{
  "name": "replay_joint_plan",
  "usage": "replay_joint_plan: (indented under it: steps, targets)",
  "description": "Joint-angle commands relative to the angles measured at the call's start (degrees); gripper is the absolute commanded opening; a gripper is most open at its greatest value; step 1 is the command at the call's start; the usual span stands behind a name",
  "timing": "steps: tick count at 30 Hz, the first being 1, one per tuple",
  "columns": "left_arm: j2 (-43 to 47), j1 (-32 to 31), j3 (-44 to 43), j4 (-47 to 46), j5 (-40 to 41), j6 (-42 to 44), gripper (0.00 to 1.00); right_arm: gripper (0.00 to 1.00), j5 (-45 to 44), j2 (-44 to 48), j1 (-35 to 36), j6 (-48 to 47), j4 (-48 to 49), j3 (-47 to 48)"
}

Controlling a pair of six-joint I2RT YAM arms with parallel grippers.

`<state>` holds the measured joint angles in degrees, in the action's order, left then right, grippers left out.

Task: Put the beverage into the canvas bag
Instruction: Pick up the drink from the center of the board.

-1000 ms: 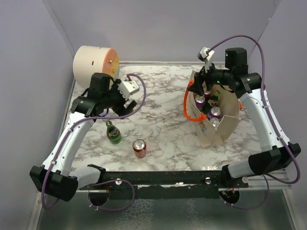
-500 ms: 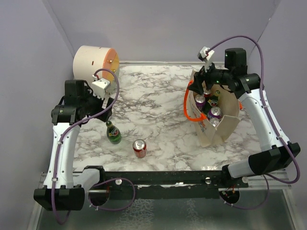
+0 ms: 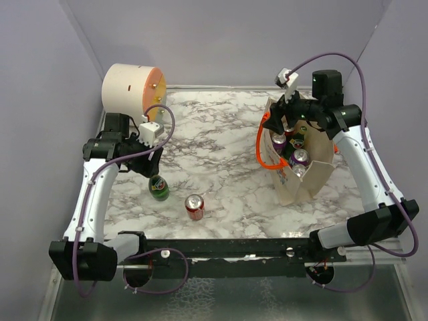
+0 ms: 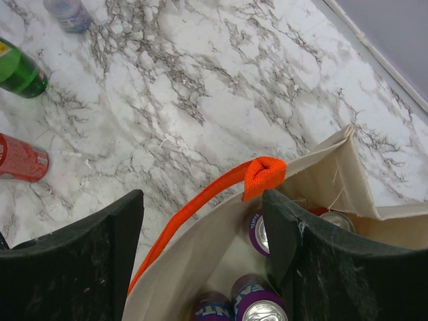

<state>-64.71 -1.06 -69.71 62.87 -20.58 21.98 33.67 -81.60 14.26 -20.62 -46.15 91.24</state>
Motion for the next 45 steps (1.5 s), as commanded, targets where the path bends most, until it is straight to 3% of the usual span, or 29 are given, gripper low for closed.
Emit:
replay_joint_plan:
  steps: [1, 17, 25, 29, 30, 40, 45]
  targets:
    - [-1.27, -2.49, 0.66, 1.85, -1.26, 1.65, 0.67, 0.71, -1.93, 2.10, 0.33, -0.57, 1.53, -1.34]
    - [-2.22, -5.69, 2.52, 3.03, 0.43, 5.32, 0.48, 0.71, -3.34, 3.30, 0.33, -1.28, 1.77, -3.06]
    - [-3.10, -6.01, 1.64, 2.61, -0.48, 5.88, 0.26, 0.71, -4.33, 4.50, 0.33, -1.18, 1.91, -3.91]
    - [-3.48, -6.15, -0.84, 1.89, -2.59, 5.00, 0.04, 0.71, -5.36, 5.08, 0.25, -0.25, 2.62, -4.11]
    - [-3.57, -6.14, -2.24, 1.38, -3.77, 4.48, 0.00, 0.71, -5.48, 5.31, 0.09, 0.28, 2.76, -4.14]
    - [-12.01, -6.59, -25.94, -3.62, -14.61, -2.35, 0.00, 0.71, -2.31, 10.04, -9.50, 5.73, 2.66, -6.70]
    - [-19.20, -11.60, -41.40, -5.49, -14.49, -3.08, 0.00, 0.70, -4.49, 12.67, -14.16, 6.98, 1.77, -8.27]
